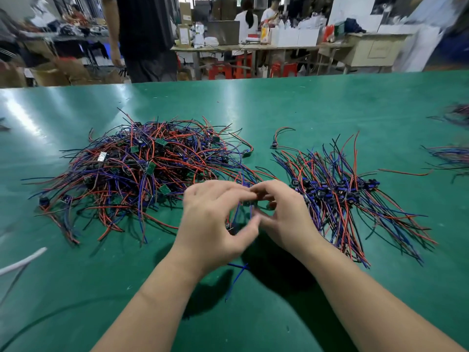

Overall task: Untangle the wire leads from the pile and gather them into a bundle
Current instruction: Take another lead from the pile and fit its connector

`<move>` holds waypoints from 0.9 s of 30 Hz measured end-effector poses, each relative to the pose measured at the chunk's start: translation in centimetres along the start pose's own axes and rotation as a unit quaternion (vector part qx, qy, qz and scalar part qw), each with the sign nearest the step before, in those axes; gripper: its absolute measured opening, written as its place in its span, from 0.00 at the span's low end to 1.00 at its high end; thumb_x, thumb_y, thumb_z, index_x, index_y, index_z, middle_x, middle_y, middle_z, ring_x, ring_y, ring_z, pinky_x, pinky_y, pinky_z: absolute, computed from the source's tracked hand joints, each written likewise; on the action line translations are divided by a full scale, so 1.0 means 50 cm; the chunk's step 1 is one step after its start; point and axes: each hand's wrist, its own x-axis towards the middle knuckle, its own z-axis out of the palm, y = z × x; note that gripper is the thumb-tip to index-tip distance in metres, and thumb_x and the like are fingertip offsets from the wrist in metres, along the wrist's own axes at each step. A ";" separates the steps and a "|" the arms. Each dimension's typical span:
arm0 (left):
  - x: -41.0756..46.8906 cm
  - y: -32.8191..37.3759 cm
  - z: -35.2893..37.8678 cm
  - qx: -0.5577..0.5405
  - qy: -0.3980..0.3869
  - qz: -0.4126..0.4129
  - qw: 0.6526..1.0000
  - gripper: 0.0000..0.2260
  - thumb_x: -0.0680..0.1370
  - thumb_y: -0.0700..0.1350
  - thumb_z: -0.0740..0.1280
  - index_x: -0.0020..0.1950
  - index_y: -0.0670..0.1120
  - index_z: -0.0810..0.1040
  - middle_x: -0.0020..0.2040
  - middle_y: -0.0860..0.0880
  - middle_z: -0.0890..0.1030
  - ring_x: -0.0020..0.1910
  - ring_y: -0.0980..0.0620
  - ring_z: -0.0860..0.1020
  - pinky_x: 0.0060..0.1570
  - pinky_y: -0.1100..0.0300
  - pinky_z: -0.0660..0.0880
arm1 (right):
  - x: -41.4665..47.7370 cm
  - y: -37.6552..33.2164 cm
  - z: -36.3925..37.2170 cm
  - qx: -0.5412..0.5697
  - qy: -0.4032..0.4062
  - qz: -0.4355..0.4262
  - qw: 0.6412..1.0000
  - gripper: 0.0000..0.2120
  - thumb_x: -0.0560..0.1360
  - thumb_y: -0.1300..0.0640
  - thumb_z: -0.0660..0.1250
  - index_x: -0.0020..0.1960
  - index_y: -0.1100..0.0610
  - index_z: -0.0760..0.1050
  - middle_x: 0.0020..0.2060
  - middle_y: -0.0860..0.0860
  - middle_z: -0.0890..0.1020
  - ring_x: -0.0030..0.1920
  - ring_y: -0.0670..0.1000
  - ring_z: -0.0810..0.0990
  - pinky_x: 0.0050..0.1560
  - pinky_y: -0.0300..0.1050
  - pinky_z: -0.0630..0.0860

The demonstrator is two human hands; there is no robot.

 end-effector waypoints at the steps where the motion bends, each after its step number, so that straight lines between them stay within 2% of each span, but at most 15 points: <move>1: -0.002 0.006 0.002 -0.013 -0.010 0.042 0.999 0.13 0.69 0.55 0.68 0.49 0.51 0.83 0.50 0.56 0.81 0.53 0.54 0.78 0.57 0.50 0.68 | 0.000 -0.001 -0.004 0.020 0.004 0.003 1.000 0.17 0.62 0.66 0.70 0.50 0.58 0.79 0.44 0.51 0.81 0.44 0.48 0.78 0.47 0.35 0.74; 4: -0.005 0.007 0.009 -0.025 -0.048 0.073 0.996 0.13 0.70 0.54 0.68 0.51 0.50 0.82 0.52 0.56 0.82 0.53 0.55 0.79 0.55 0.53 0.70 | 0.002 0.000 -0.013 0.054 0.021 0.012 0.998 0.18 0.64 0.70 0.71 0.51 0.56 0.79 0.44 0.49 0.80 0.43 0.44 0.78 0.46 0.35 0.75; 9: -0.002 0.005 0.004 -0.035 -0.096 0.032 0.994 0.18 0.71 0.54 0.68 0.60 0.52 0.79 0.61 0.53 0.76 0.60 0.52 0.75 0.58 0.50 0.71 | 0.008 -0.006 -0.026 0.179 0.029 0.059 0.982 0.21 0.68 0.74 0.70 0.47 0.49 0.77 0.44 0.48 0.83 0.45 0.46 0.82 0.51 0.40 0.77; 12: -0.003 0.002 0.003 -0.022 -0.097 0.030 0.995 0.16 0.71 0.53 0.66 0.56 0.49 0.78 0.69 0.54 0.71 0.63 0.51 0.73 0.62 0.49 0.70 | 0.007 -0.017 -0.031 0.281 0.027 0.068 0.957 0.17 0.69 0.74 0.68 0.46 0.53 0.79 0.40 0.45 0.84 0.42 0.44 0.82 0.44 0.36 0.77; 15: -0.005 -0.003 0.005 0.005 -0.079 0.023 0.997 0.12 0.70 0.52 0.68 0.50 0.48 0.78 0.68 0.54 0.73 0.61 0.50 0.74 0.58 0.51 0.70 | 0.010 -0.028 -0.042 0.359 0.072 0.071 0.928 0.10 0.68 0.67 0.71 0.46 0.55 0.80 0.38 0.47 0.84 0.40 0.45 0.82 0.43 0.35 0.76; 18: -0.004 -0.003 0.006 0.004 -0.053 -0.012 0.998 0.10 0.70 0.49 0.68 0.49 0.49 0.79 0.61 0.55 0.78 0.59 0.52 0.76 0.55 0.56 0.66 | 0.019 -0.030 -0.063 0.465 0.116 0.119 0.870 0.10 0.64 0.63 0.75 0.44 0.55 0.81 0.35 0.49 0.83 0.39 0.49 0.81 0.43 0.38 0.77; 22: -0.001 -0.005 0.004 0.009 -0.028 -0.056 0.998 0.10 0.70 0.45 0.64 0.50 0.51 0.78 0.45 0.56 0.81 0.47 0.51 0.77 0.54 0.52 0.67 | 0.032 -0.027 -0.100 0.607 0.148 0.187 0.758 0.09 0.63 0.65 0.69 0.38 0.54 0.82 0.34 0.51 0.81 0.35 0.49 0.82 0.38 0.38 0.78; 25: 0.001 -0.007 0.004 0.000 -0.019 -0.105 0.994 0.11 0.69 0.43 0.60 0.48 0.54 0.77 0.41 0.59 0.81 0.45 0.58 0.76 0.57 0.56 0.61 | 0.037 -0.029 -0.122 0.664 0.161 0.191 0.705 0.09 0.65 0.65 0.65 0.40 0.55 0.81 0.34 0.50 0.81 0.35 0.47 0.81 0.37 0.36 0.77; 27: 0.001 -0.006 0.005 0.008 -0.004 -0.131 0.991 0.11 0.68 0.44 0.59 0.45 0.54 0.77 0.39 0.61 0.81 0.45 0.59 0.75 0.54 0.59 0.57 | 0.039 -0.031 -0.131 0.690 0.160 0.183 0.682 0.08 0.67 0.64 0.64 0.44 0.57 0.78 0.35 0.50 0.81 0.35 0.47 0.81 0.37 0.36 0.76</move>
